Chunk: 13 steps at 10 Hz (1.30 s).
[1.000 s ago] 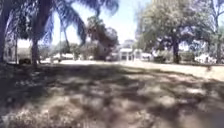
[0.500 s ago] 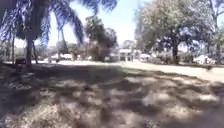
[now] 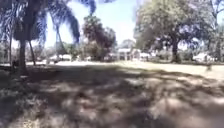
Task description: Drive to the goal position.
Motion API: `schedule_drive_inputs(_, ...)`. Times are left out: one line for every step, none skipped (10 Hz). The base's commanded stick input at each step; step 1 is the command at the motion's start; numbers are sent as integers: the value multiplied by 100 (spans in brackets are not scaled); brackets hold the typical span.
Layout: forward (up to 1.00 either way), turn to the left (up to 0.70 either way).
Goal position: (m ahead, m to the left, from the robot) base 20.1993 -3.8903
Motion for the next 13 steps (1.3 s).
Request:
schedule_drive_inputs(70, -7)
schedule_drive_inputs(70, 0)
schedule_drive_inputs(70, 0)
schedule_drive_inputs(70, 0)
schedule_drive_inputs(70, 0)
schedule_drive_inputs(70, 0)
schedule_drive_inputs(70, 0)
schedule_drive_inputs(70, 0)
schedule_drive_inputs(70, 0)
schedule_drive_inputs(70, 0)
schedule_drive_inputs(70, 0)
schedule_drive_inputs(70, 0)
schedule_drive_inputs(70, 0)
